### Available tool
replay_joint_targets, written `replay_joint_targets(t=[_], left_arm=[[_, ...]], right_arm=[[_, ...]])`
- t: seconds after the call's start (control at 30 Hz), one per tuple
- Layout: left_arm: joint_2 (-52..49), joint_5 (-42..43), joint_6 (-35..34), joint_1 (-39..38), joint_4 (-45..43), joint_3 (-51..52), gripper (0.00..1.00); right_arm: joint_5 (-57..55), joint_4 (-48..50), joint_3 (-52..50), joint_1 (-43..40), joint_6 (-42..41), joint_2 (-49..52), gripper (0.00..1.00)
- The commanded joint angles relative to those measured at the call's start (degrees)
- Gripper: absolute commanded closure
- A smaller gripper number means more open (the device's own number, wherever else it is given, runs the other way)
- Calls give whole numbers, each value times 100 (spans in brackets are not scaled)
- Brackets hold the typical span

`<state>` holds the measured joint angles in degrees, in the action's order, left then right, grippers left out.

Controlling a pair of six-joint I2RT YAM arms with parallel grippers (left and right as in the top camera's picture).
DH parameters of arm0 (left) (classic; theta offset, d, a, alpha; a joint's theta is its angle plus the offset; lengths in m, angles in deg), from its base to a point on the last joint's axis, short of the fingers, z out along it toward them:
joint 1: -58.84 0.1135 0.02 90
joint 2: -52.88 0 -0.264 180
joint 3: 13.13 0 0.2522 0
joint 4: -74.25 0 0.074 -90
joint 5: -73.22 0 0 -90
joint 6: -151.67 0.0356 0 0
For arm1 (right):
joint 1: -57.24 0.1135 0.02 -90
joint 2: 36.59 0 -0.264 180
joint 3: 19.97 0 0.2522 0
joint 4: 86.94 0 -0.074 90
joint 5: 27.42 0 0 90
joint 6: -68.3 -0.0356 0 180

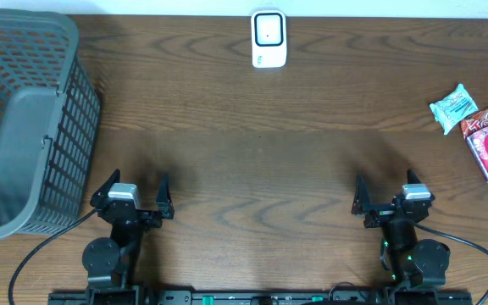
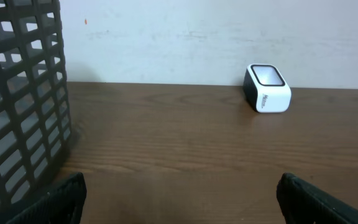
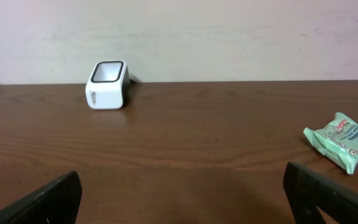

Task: Scan the item barcode

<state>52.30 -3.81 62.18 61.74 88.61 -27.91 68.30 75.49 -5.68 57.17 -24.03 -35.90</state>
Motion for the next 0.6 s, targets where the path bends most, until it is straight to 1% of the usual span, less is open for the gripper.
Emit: replay_joint_targets(t=[0.0, 0.57], left_arm=[[50, 76, 120, 31, 262, 81, 2], [50, -74, 122, 31, 278, 81, 2]], right_arm=[[-24, -9, -22, 92, -42, -39, 1], [-24, -9, -22, 92, -42, -39, 1]])
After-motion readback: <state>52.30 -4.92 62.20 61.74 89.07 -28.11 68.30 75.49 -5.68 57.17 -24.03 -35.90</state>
